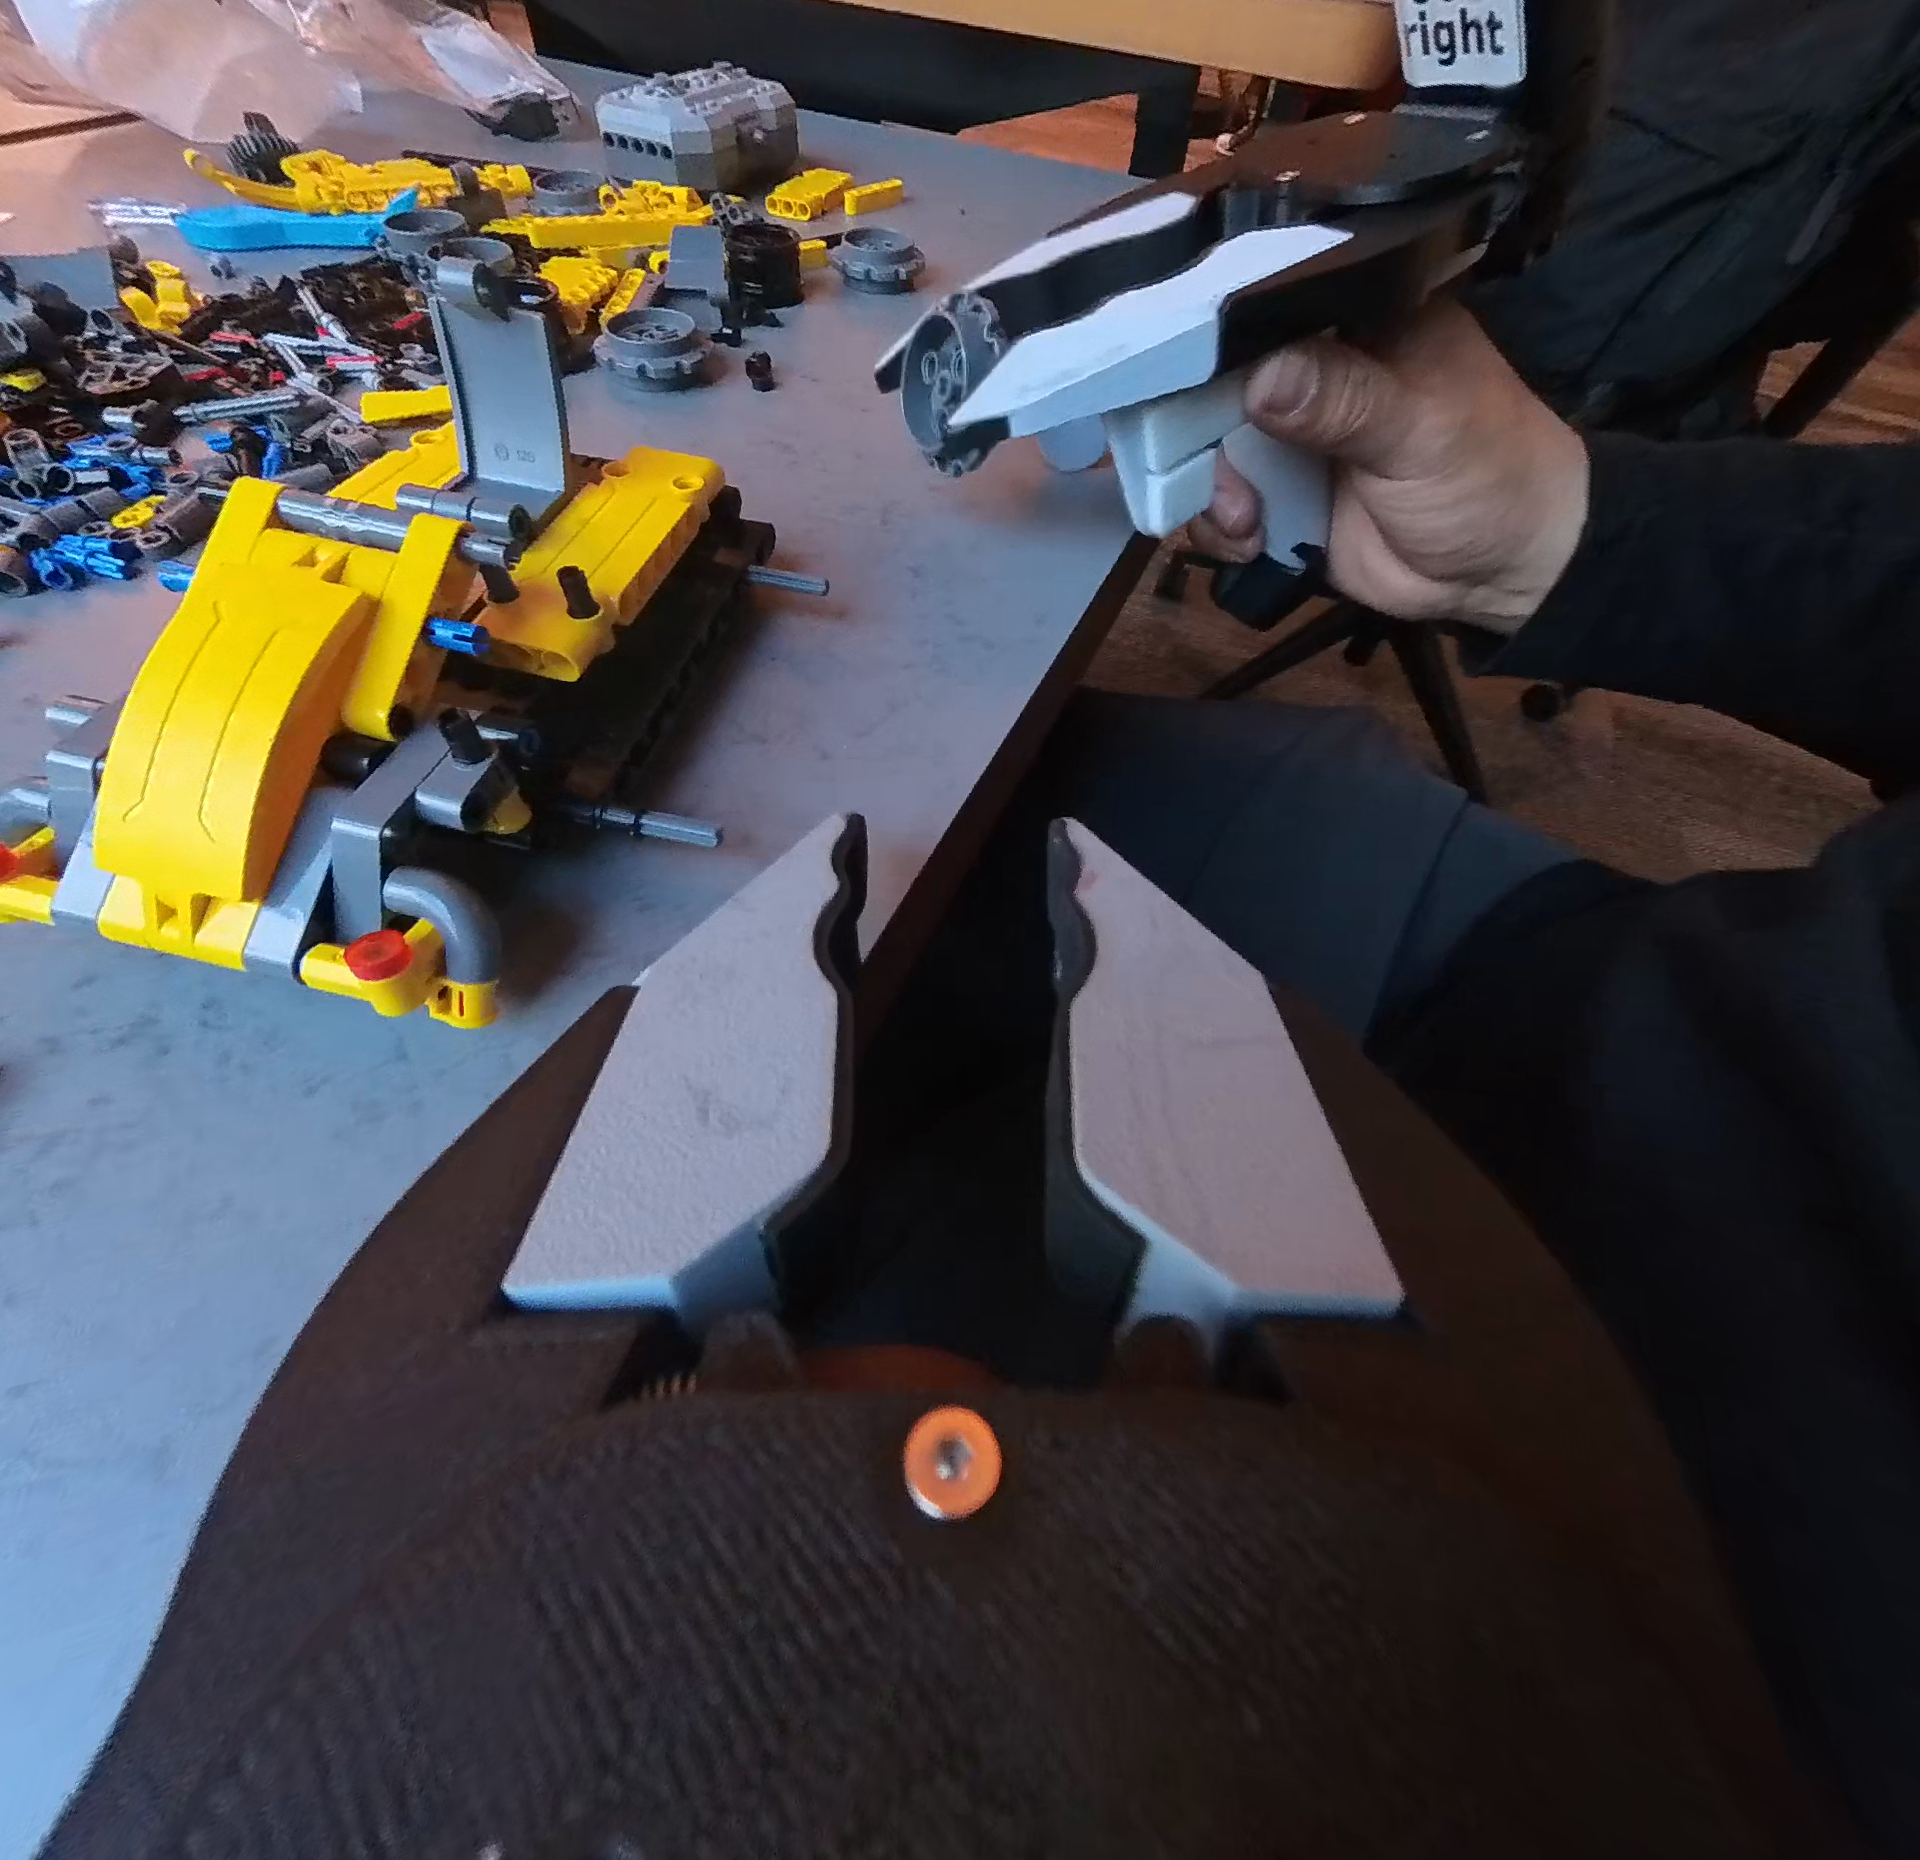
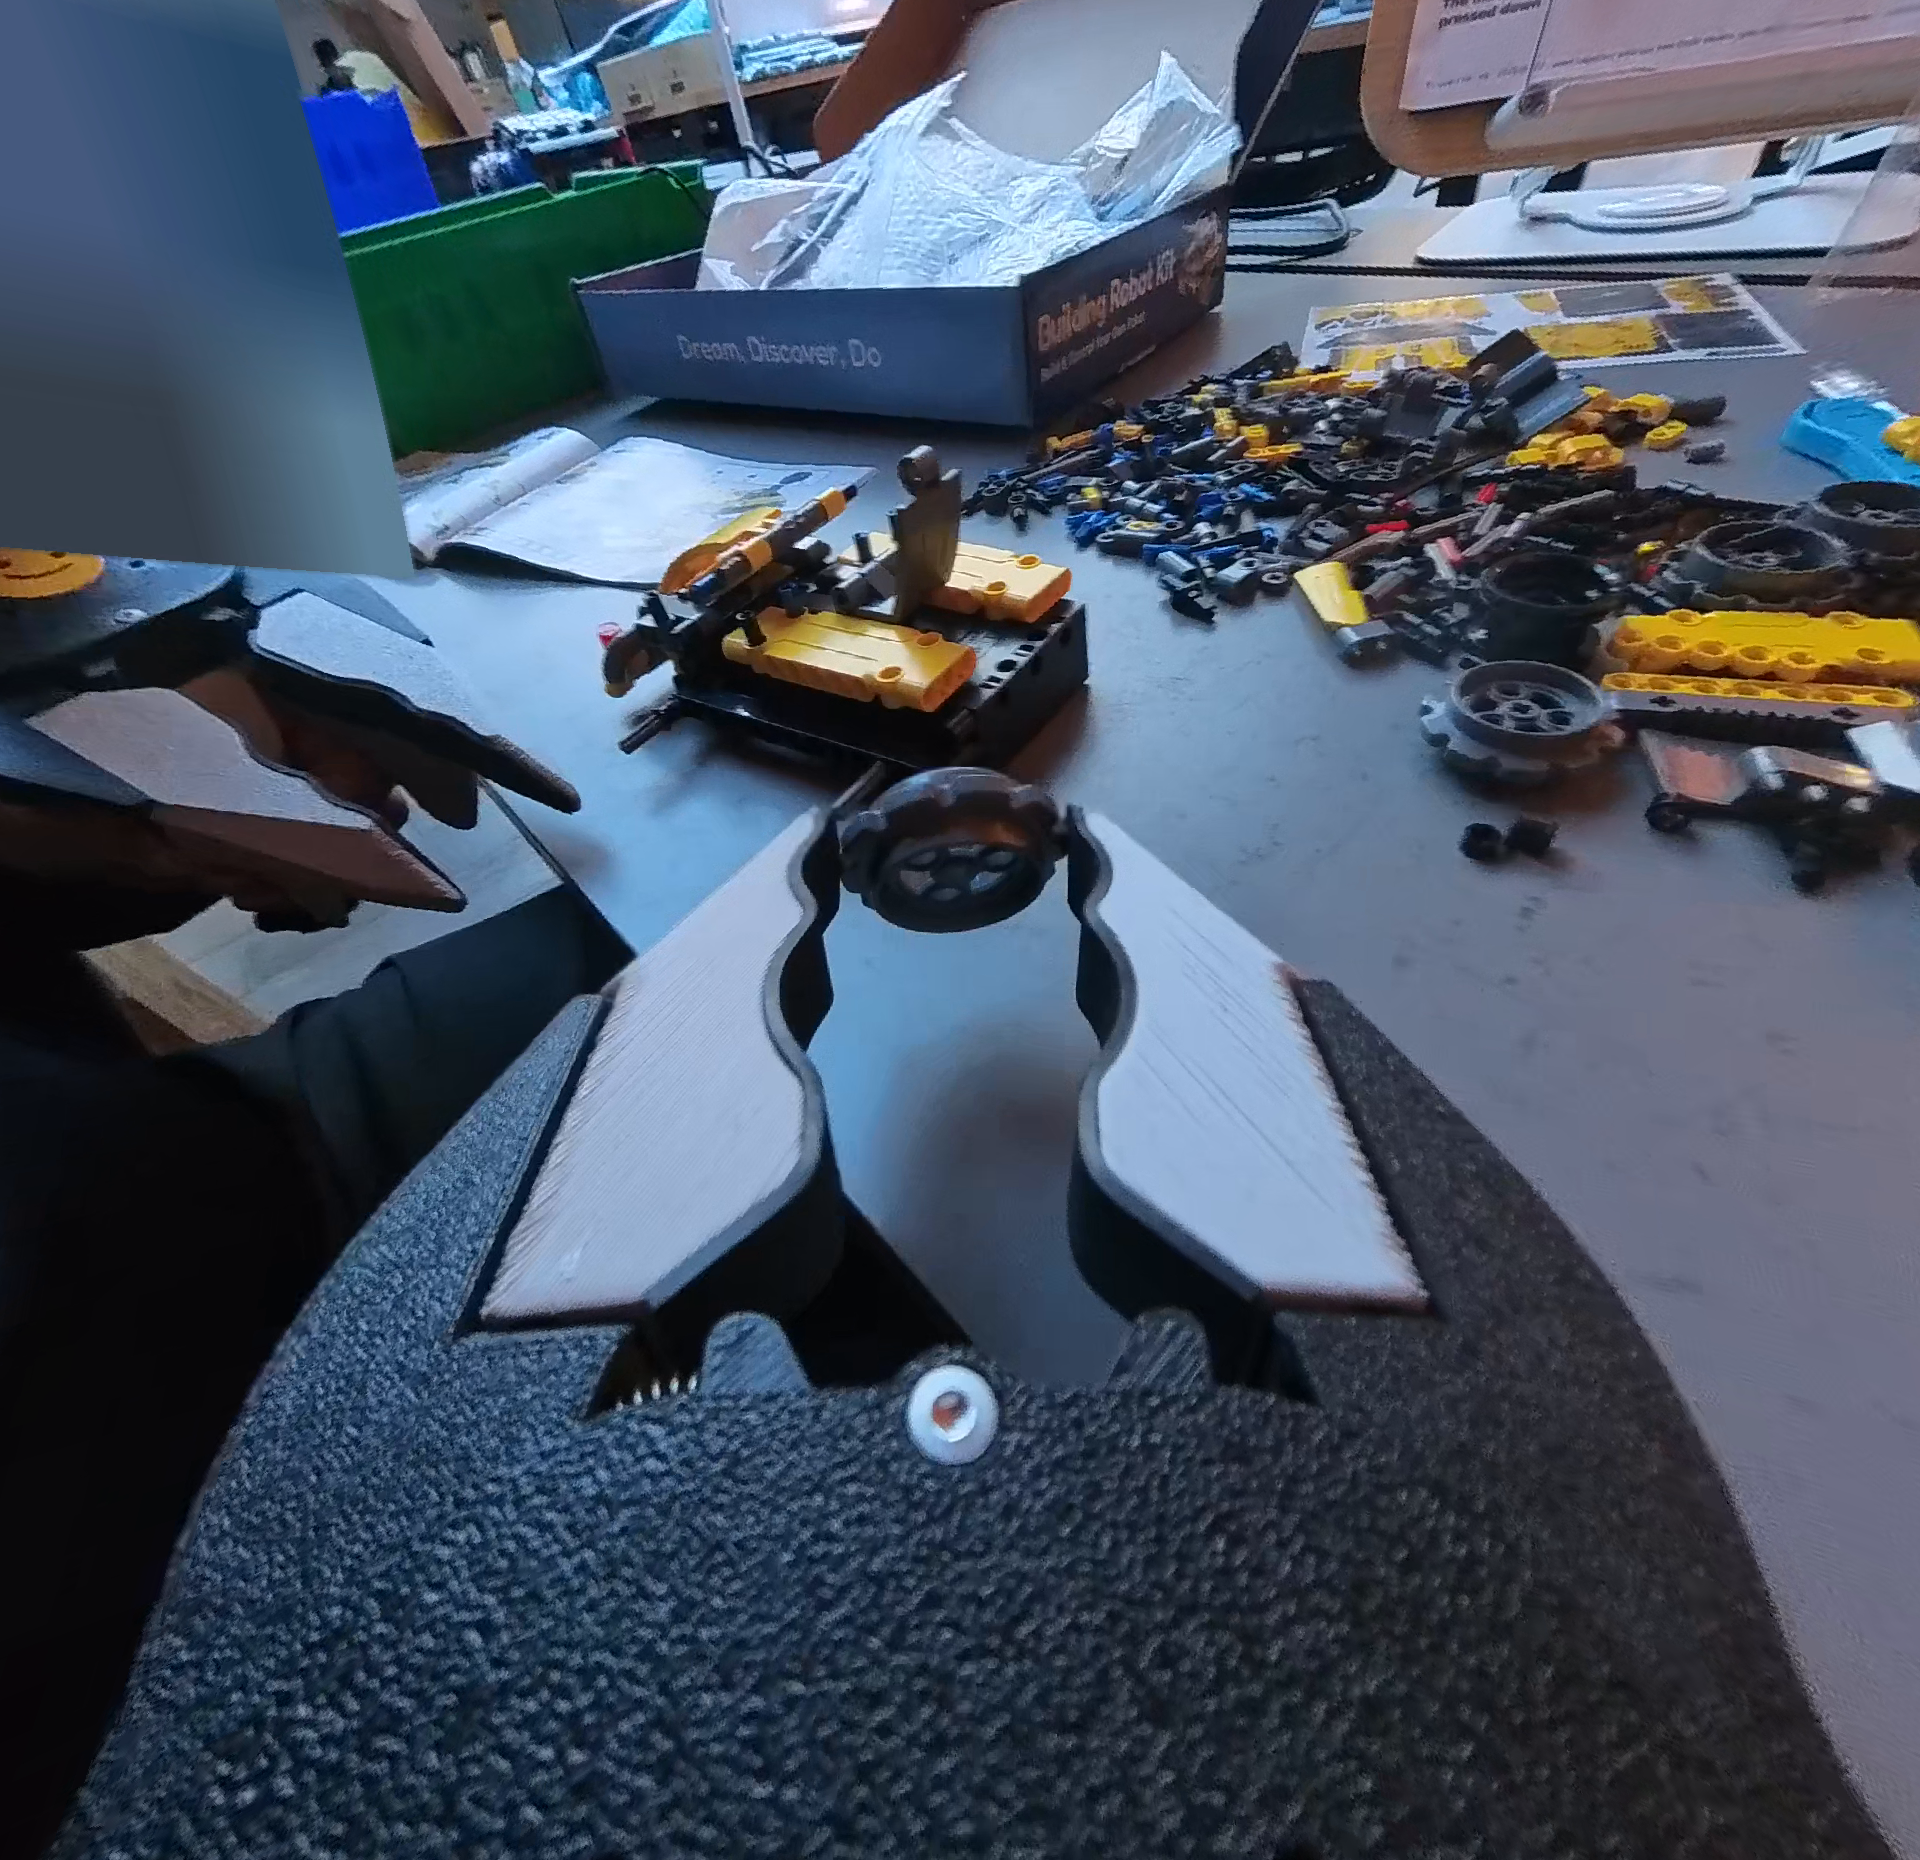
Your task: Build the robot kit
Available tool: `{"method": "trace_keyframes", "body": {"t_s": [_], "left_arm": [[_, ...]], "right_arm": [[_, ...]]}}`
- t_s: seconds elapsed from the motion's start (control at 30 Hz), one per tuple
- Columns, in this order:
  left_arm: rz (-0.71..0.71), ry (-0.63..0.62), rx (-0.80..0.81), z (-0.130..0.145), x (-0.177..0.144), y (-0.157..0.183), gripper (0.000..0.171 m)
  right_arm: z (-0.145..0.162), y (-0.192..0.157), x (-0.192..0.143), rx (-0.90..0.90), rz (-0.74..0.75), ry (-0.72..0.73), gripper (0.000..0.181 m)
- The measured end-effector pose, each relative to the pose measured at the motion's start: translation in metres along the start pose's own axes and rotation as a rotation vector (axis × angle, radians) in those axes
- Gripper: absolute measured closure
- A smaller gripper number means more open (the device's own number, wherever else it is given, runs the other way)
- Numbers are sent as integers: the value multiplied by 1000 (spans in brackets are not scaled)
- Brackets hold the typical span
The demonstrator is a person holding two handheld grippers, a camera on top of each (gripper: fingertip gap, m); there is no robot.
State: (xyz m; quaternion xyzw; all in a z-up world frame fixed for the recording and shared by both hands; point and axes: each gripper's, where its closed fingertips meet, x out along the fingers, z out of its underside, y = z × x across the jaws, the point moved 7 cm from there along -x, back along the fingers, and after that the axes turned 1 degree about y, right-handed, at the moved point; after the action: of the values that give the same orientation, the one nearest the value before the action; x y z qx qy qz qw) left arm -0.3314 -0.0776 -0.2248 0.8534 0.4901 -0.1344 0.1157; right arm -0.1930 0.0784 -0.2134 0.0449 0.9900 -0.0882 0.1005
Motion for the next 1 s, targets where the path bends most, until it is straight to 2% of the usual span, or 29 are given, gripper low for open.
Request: {"method": "trace_keyframes", "body": {"t_s": [0.17,0.3,0.33,0.37,0.47,0.53,0.57,0.63,0.73,0.87,0.93,1.0], "left_arm": [[-25,10,24,-1,-1,-2,140],[-79,-8,35,-8,-7,-10,135],[-112,5,-6,-15,-10,-17,116],[-148,17,-45,-23,-14,-25,106],[-205,29,17,-55,-23,-40,100],[-252,-54,151,-73,-15,-49,80],[-257,-110,206,-80,-7,-54,77],[-163,-225,252,-85,14,-60,79],[-49,-462,245,-75,42,-73,78],[-60,-616,247,-58,60,-88,72],[-59,-646,234,-53,65,-89,67],[-63,-642,204,-52,68,-90,70]], "right_arm": [[-4,-25,13,35,-123,17,138],[-1,-27,20,-7,-88,-37,138],[0,-28,19,-19,-77,-42,138],[0,-28,19,-28,-69,-41,138],[1,-30,19,-51,-48,-42,138],[2,-30,19,-77,-20,-59,138],[2,-31,19,-93,-14,-66,138],[0,-33,18,-126,-10,-67,138],[0,-33,13,-172,35,-84,138],[6,-26,5,-196,113,-119,138],[6,-26,2,-205,121,-110,138],[7,-25,2,-205,123,-113,138]]}}
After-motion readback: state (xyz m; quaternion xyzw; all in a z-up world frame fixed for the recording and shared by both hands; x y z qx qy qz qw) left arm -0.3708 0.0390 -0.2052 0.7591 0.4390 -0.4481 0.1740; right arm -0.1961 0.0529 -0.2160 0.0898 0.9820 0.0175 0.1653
